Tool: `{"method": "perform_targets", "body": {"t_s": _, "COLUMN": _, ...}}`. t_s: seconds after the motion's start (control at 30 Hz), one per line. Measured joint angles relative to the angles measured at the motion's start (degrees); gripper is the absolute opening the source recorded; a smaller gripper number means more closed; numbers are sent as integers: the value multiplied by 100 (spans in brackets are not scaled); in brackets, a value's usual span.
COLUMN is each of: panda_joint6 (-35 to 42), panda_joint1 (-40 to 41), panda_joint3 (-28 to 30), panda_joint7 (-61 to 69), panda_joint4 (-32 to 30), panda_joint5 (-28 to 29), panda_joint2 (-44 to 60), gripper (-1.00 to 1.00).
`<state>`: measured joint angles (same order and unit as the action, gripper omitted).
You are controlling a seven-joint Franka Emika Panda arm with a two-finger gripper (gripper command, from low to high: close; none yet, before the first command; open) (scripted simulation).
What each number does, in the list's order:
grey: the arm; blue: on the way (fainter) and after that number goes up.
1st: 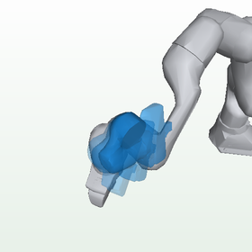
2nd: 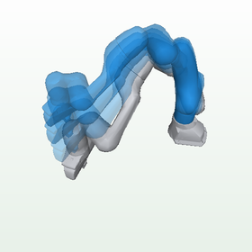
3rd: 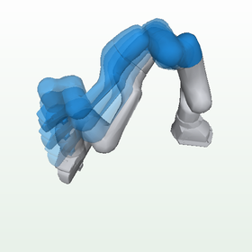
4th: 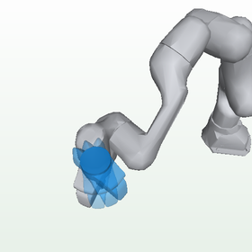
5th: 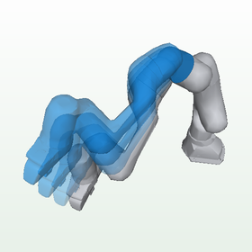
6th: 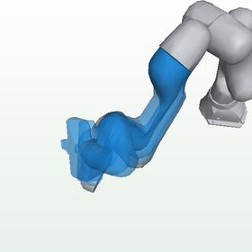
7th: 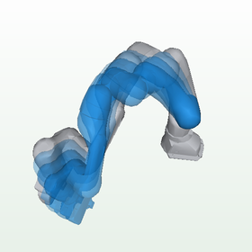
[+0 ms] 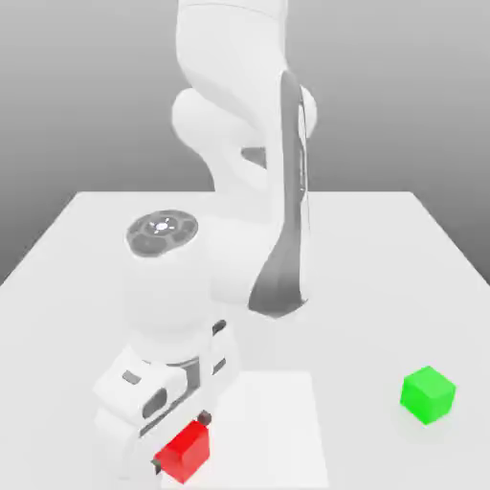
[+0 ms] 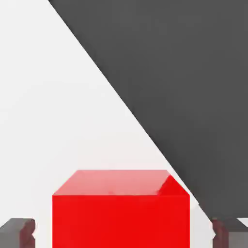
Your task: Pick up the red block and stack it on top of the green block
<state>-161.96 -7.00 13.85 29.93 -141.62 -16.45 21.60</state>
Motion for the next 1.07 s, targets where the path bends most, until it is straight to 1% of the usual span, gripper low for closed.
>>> {"method": "perform_targets", "body": {"t_s": 0.13, "panda_joint6": -7, "panda_joint1": 27, "panda_joint3": -25, "panda_joint7": -9, "panda_joint4": 1, "panda_joint5": 16, "panda_joint2": 11, "gripper": -100}}
{"method": "perform_targets", "body": {"t_s": 0.3, "panda_joint6": 662, "panda_joint1": -264, "panda_joint3": 394, "panda_joint7": -509, "panda_joint4": -161, "panda_joint5": 689, "panda_joint2": -852, "gripper": -100}}
{"method": "perform_targets", "body": {"t_s": 0.33, "panda_joint6": 758, "panda_joint1": -392, "panda_joint3": 346, "panda_joint7": -658, "panda_joint4": -198, "panda_joint5": 787, "panda_joint2": -982, "gripper": -100}}
{"method": "perform_targets", "body": {"t_s": 0.57, "panda_joint6": 1005, "panda_joint1": -1636, "panda_joint3": -541, "panda_joint7": -1818, "panda_joint4": -475, "panda_joint5": 1210, "panda_joint2": -1510, "gripper": -100}}
{"method": "perform_targets", "body": {"t_s": 0.63, "panda_joint6": 1061, "panda_joint1": -2158, "panda_joint3": -854, "panda_joint7": -2201, "panda_joint4": -563, "panda_joint5": 1356, "panda_joint2": -1677, "gripper": -100}}
{"method": "perform_targets", "body": {"t_s": 0.7, "panda_joint6": 1096, "panda_joint1": -2899, "panda_joint3": -1195, "panda_joint7": -2694, "panda_joint4": -626, "panda_joint5": 1536, "panda_joint2": -1814, "gripper": -100}}
{"method": "perform_targets", "body": {"t_s": 0.87, "panda_joint6": 304, "panda_joint1": -3011, "panda_joint3": -1273, "panda_joint7": -2915, "panda_joint4": -612, "panda_joint5": 1574, "panda_joint2": -1032, "gripper": -100}}
{"method": "perform_targets", "body": {"t_s": 0.9, "panda_joint6": 195, "panda_joint1": -3010, "panda_joint3": -1276, "panda_joint7": -2916, "panda_joint4": -607, "panda_joint5": 1571, "panda_joint2": -919, "gripper": 100}}
{"method": "perform_targets", "body": {"t_s": 1.07, "panda_joint6": 196, "panda_joint1": -3011, "panda_joint3": -1276, "panda_joint7": -2916, "panda_joint4": -607, "panda_joint5": 1571, "panda_joint2": -919, "gripper": 100}}
